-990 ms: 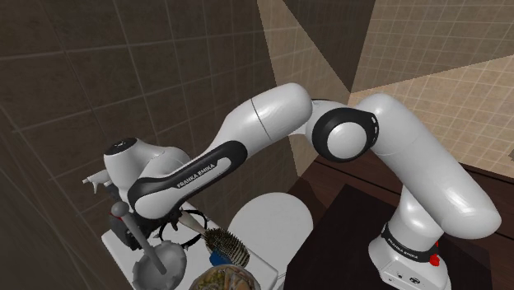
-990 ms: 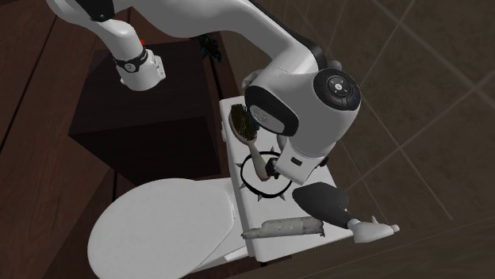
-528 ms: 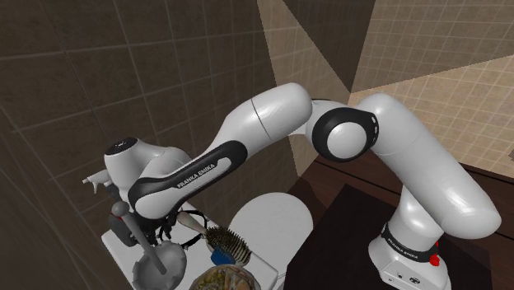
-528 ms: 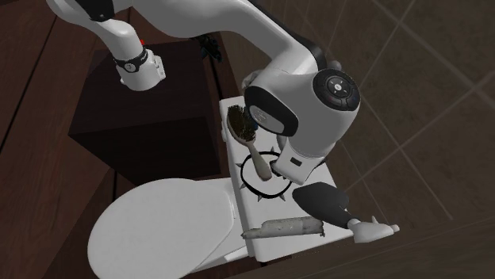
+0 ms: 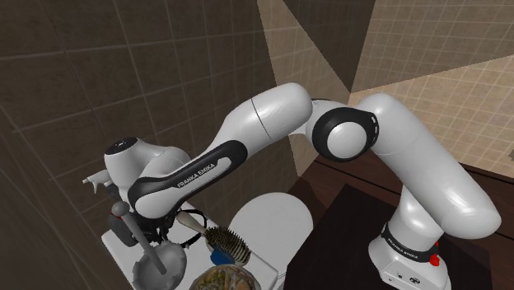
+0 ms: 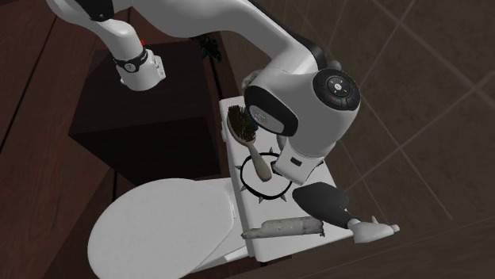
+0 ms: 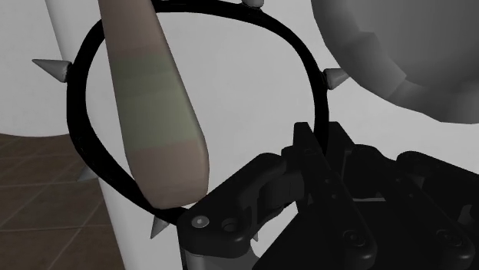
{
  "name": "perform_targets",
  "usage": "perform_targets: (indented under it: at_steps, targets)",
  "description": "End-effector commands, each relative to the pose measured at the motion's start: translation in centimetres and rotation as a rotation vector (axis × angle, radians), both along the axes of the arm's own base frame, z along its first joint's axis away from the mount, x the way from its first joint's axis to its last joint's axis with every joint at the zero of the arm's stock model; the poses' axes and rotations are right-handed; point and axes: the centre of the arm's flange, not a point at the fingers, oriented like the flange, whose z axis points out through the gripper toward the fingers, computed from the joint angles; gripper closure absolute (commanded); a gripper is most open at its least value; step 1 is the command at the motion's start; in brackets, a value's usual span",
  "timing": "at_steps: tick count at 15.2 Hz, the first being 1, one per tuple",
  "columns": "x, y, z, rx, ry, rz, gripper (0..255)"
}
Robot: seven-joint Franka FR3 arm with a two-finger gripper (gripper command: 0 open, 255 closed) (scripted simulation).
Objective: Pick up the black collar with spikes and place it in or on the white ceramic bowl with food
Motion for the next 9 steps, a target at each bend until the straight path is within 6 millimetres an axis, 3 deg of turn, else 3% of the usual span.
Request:
perform_targets:
  at_steps: [1, 9]
  targets:
    - [-0.1, 0.0, 0.3, -0.001, 0.003, 0.001, 255]
    - [-0.1, 0.0, 4.5, -0.001, 0.003, 0.001, 255]
